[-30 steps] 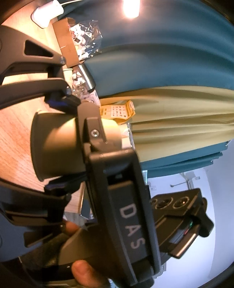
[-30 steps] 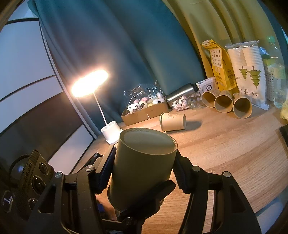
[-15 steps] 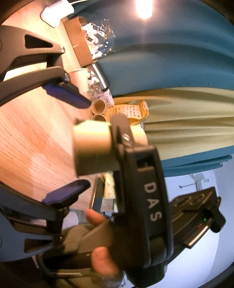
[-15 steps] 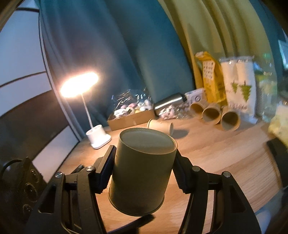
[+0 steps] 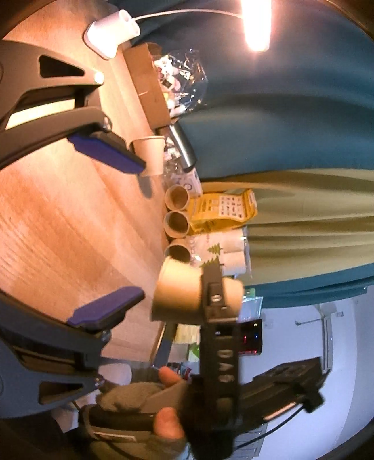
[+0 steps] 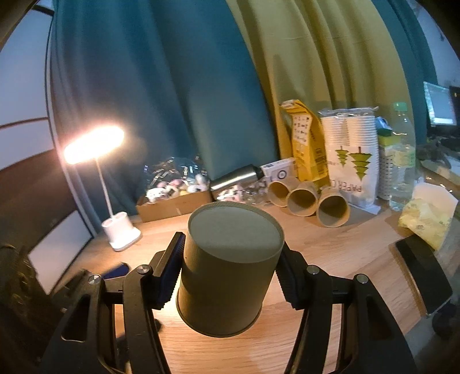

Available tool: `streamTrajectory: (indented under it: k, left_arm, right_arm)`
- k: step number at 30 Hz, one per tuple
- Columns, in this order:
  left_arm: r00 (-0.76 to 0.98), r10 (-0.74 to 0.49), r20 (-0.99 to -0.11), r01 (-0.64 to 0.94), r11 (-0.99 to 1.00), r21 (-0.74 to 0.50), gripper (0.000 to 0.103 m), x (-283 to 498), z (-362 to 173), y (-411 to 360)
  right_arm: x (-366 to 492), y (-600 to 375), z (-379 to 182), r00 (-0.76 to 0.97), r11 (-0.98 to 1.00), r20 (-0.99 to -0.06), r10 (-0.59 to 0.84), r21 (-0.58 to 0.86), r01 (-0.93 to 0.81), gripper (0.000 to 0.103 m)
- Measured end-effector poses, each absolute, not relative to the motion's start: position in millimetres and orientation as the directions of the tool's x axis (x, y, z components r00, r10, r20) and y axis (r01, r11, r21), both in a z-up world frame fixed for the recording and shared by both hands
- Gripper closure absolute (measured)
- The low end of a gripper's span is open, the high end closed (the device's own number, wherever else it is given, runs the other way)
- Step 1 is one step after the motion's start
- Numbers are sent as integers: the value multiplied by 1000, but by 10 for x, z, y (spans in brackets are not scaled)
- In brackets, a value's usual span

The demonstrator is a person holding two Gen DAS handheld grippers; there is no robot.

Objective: Flip cup upside down
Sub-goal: 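Open the left tool and carry the cup with the right tool toward the table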

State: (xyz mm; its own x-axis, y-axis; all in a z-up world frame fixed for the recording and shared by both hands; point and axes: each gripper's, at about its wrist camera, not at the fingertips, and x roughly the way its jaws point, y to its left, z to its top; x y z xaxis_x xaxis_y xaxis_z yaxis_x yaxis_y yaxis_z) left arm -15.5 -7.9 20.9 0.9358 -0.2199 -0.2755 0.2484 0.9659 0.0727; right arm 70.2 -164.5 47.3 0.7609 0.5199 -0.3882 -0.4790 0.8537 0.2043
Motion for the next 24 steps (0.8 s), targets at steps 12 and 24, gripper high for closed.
streamTrajectory:
  k: [12, 24]
  left_arm:
    - [933, -184, -308, 177, 983, -52, 21, 48, 195, 156]
    - [934, -159, -320, 139, 987, -85, 21, 121, 140, 229]
  right_arm:
    - [828, -1524, 76, 767, 883, -446, 461, 139, -449, 41]
    - [905, -1357, -187, 751, 884, -494, 437, 81, -461, 41]
